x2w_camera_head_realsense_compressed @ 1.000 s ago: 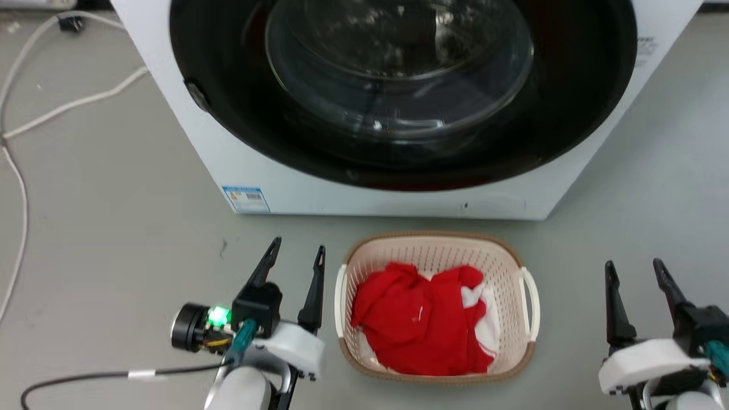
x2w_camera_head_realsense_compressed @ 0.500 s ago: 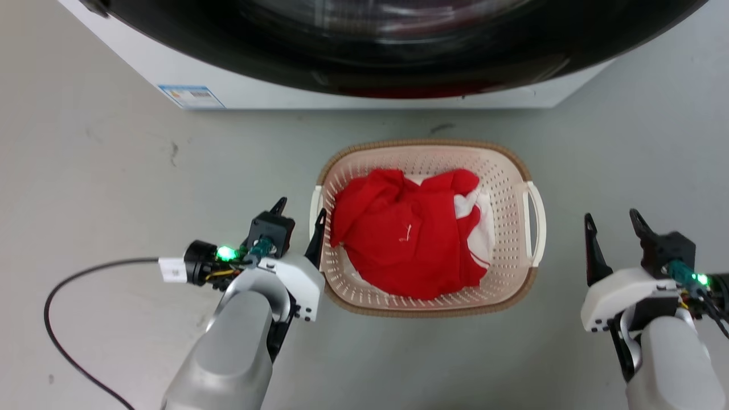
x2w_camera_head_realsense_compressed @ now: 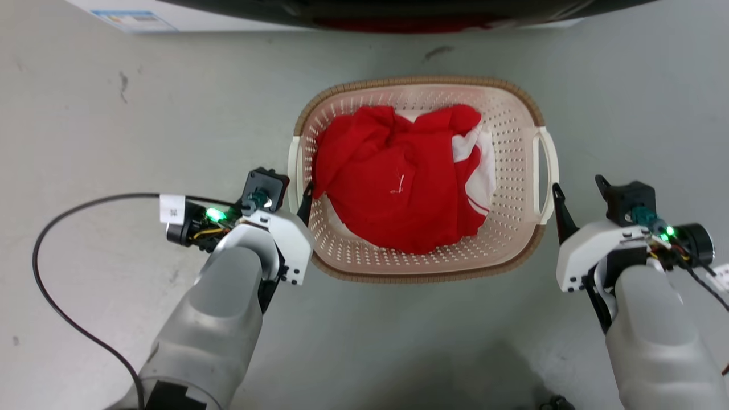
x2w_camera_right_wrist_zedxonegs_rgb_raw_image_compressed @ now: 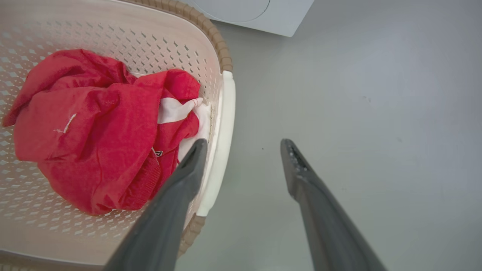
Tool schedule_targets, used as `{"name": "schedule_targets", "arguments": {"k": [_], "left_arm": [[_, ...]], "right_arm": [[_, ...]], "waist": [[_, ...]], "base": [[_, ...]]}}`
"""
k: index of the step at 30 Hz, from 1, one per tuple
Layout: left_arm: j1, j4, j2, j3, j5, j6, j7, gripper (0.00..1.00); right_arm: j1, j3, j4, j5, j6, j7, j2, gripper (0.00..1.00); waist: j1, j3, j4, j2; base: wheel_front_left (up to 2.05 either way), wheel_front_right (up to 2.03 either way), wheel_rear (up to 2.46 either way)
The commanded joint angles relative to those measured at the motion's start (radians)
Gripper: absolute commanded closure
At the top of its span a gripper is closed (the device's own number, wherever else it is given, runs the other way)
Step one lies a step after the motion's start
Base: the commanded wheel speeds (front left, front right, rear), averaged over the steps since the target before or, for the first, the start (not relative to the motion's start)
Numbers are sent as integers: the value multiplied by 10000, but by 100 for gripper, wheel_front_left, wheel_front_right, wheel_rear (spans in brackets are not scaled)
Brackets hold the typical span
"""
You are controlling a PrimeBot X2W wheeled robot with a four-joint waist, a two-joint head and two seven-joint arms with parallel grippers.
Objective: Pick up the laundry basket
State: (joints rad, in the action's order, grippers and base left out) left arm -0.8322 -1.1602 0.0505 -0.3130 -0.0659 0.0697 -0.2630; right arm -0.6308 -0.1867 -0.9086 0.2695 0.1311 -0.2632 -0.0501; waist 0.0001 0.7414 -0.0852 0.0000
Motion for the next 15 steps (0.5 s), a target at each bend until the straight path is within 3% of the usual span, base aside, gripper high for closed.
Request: {"name": "schedule_targets", "arguments": {"k": [1, 15], "left_arm": [[-203, -87, 0, -4, -29, 24, -28, 0], [-1315, -1019, 7, -322, -197, 62, -14, 0]], "right_arm": [[-251, 15, -60, 84, -7, -25, -2, 0], [-2075, -180, -1976, 916, -7, -25, -4, 0]], "waist": [[-1, 229, -20, 0], [-1, 1309, 49, 0]], "base": [[0, 0, 0], [0, 0, 0]]}}
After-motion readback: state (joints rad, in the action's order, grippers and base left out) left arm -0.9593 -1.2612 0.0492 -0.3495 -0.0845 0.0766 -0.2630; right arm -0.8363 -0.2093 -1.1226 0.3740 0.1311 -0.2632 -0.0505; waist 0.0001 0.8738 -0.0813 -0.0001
